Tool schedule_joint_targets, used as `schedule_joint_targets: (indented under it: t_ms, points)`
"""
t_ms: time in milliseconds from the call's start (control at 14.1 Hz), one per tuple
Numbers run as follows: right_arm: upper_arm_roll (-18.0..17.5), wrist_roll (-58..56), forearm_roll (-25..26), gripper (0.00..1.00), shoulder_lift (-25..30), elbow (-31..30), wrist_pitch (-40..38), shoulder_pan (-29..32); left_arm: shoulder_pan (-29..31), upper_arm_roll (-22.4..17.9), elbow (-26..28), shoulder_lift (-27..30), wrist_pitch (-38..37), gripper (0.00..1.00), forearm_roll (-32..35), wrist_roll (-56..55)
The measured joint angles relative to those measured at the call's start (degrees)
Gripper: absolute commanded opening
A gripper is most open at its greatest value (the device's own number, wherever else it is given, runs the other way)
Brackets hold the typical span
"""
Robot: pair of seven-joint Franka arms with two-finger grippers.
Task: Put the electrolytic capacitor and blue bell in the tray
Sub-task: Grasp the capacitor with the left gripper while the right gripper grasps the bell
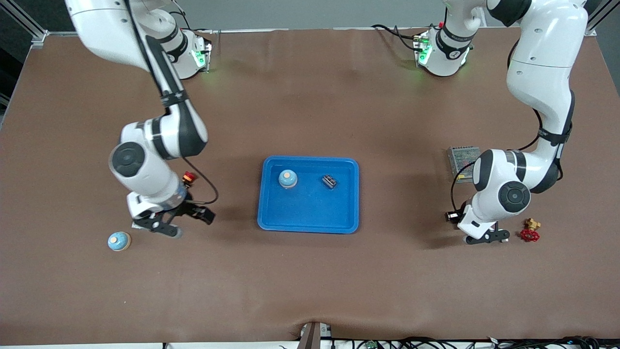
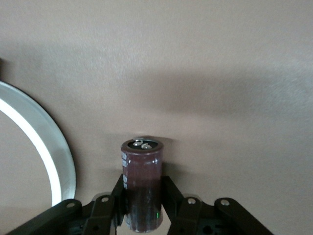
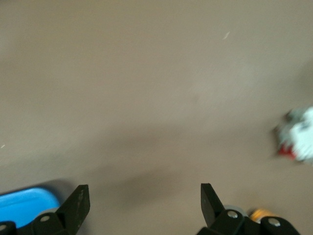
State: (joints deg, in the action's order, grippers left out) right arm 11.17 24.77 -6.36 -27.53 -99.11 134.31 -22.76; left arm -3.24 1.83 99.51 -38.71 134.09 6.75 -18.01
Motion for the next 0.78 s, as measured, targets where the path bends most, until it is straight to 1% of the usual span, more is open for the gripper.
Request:
schedule_joint_targets:
  t_ms: [142, 284, 496, 638, 780]
  points:
    - [0.02, -6.66, 0.00, 1.00, -1.10, 1.58, -0.02, 3.71, -0.20, 0.14, -3.33, 0.06, -5.19, 0.00, -0.77, -1.06]
    - [0.01, -12.93, 0.00, 1.00, -3.31, 3.54, -0.03, 7.08, -1.36, 0.28, -8.90, 0.26, -13.12, 0.00, -2.08, -4.17]
    - [0.01, -21.69, 0.00, 1.00, -7.25, 6.24, 0.03, 11.40, -4.94, 0.39, -15.74, 1.21, -22.64, 0.00, -4.27, -15.17]
    - [0.01, -26.47, 0.00, 1.00, -9.23, 7.27, 0.10, 13.64, -7.44, 0.40, -18.96, 2.05, -26.30, 0.00, -7.04, -23.67]
    - [0.01, -30.13, 0.00, 1.00, -10.34, 7.65, 0.18, 15.12, -9.71, 0.46, -21.37, 2.46, -26.99, 0.00, -8.79, -31.48]
